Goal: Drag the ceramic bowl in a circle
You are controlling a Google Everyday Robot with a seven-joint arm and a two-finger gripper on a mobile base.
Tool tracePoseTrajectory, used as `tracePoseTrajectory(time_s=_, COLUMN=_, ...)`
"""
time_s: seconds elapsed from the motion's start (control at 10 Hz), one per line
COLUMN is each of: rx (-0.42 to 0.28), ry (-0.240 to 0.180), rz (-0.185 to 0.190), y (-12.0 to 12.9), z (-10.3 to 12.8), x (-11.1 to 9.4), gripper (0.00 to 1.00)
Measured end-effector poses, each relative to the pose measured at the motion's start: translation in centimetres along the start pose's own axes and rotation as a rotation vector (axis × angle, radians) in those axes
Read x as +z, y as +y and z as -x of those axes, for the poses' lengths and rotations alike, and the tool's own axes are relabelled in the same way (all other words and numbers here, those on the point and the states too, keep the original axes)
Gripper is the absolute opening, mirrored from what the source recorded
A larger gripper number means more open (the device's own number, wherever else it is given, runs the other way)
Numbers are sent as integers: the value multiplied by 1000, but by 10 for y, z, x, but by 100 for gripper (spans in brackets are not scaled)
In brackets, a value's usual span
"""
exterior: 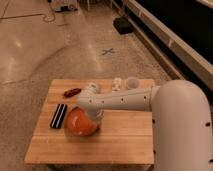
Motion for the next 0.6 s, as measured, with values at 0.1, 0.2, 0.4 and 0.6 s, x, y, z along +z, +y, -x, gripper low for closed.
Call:
tracePoseTrajectory(time_s=0.1, rx=-5, ry=-6, rz=3, y=7, z=0, x=1, gripper=13)
tracePoseTrajectory(time_s=0.2, rx=-3, ry=-10, rz=7, y=17, z=-3, x=1, gripper=13)
tracePoseTrajectory(time_s=0.4, rx=1, ry=-15, rz=14, y=28, z=-16, x=1, gripper=13)
tracePoseTrajectory(time_s=0.6, rx=0, ry=-17, rz=17, y=26, z=-28, x=1, gripper=13)
